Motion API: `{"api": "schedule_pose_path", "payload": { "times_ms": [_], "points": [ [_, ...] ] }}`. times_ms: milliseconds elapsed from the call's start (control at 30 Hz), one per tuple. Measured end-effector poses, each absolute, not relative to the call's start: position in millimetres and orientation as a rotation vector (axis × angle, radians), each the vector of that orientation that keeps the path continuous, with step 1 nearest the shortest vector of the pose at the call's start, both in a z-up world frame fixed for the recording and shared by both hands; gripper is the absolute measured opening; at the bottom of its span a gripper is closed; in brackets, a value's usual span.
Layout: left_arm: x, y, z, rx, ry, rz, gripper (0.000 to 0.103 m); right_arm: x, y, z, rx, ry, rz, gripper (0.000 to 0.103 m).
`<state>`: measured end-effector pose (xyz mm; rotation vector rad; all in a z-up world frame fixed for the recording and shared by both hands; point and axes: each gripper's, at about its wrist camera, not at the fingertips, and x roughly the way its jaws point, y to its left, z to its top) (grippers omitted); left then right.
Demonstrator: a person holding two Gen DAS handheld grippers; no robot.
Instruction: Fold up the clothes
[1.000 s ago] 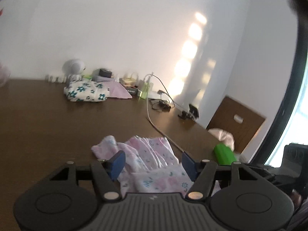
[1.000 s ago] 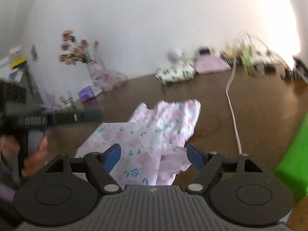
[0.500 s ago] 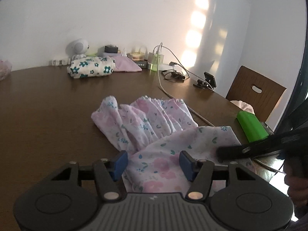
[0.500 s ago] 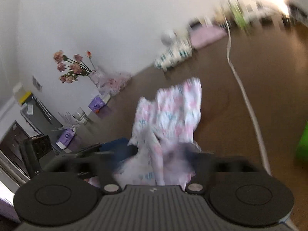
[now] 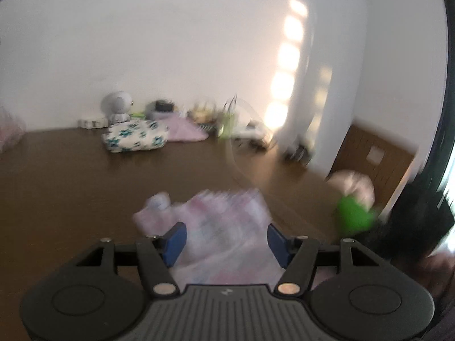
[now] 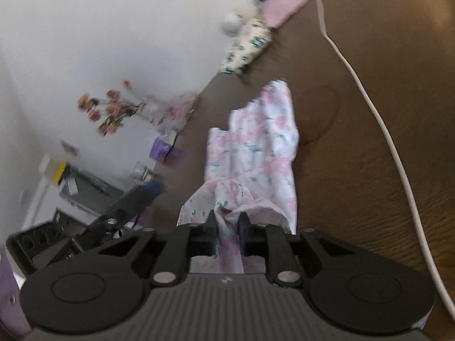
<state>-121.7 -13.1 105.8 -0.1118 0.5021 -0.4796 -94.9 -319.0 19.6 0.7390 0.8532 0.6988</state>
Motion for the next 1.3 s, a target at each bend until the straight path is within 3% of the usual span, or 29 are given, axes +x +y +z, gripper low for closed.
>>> {"api": "schedule_pose_path", "payload": {
  "times_ms": [33, 167, 333, 400, 533, 600, 633, 800, 900, 967, 1000, 1200, 1300],
  "points": [
    [-121, -14, 102, -0.116, 0.508, -0.476, 0.062, -97, -322, 24, 0.719, 0.841, 0.697, 0.041],
    [-117, -18, 87, -0.132, 0.532, -0.462, 0.062, -105, -342, 38, 0.567, 0.786, 0.685, 0.033],
    [-112, -22, 69, -0.152, 0.561, -0.444, 0.063, -143, -309, 61, -0.145, 0.574, 0.688, 0.033],
    [-110, -24, 61, -0.160, 0.573, -0.437, 0.065, -140, -298, 55, -0.211, 0.548, 0.713, 0.038],
    [-111, -26, 54, -0.152, 0.565, -0.463, 0.065, -125, -281, 41, -0.253, 0.517, 0.747, 0.038],
    [-112, -28, 52, -0.116, 0.555, -0.486, 0.064, -118, -273, 34, -0.274, 0.502, 0.763, 0.019],
    [-113, -30, 51, -0.093, 0.552, -0.494, 0.063, -114, -273, 31, -0.254, 0.507, 0.759, 0.003],
    [-116, -37, 43, 0.004, 0.535, -0.510, 0.060, -93, -300, 27, 0.034, 0.603, 0.656, 0.002],
    [-116, -41, 38, 0.046, 0.526, -0.509, 0.060, -80, -316, 25, 0.207, 0.655, 0.589, 0.009],
    [-116, -40, 39, 0.048, 0.522, -0.517, 0.060, -72, -327, 23, 0.322, 0.688, 0.543, 0.037],
    [-116, -40, 39, 0.050, 0.520, -0.521, 0.060, -72, -333, 26, 0.355, 0.688, 0.523, 0.041],
    [-123, -23, 56, -0.013, 0.483, -0.585, 0.062, -102, -350, 58, 0.324, 0.664, 0.512, 0.043],
    [-129, -5, 68, -0.057, 0.442, -0.609, 0.069, -109, -336, 49, 0.294, 0.723, 0.508, 0.039]
  ]
}}
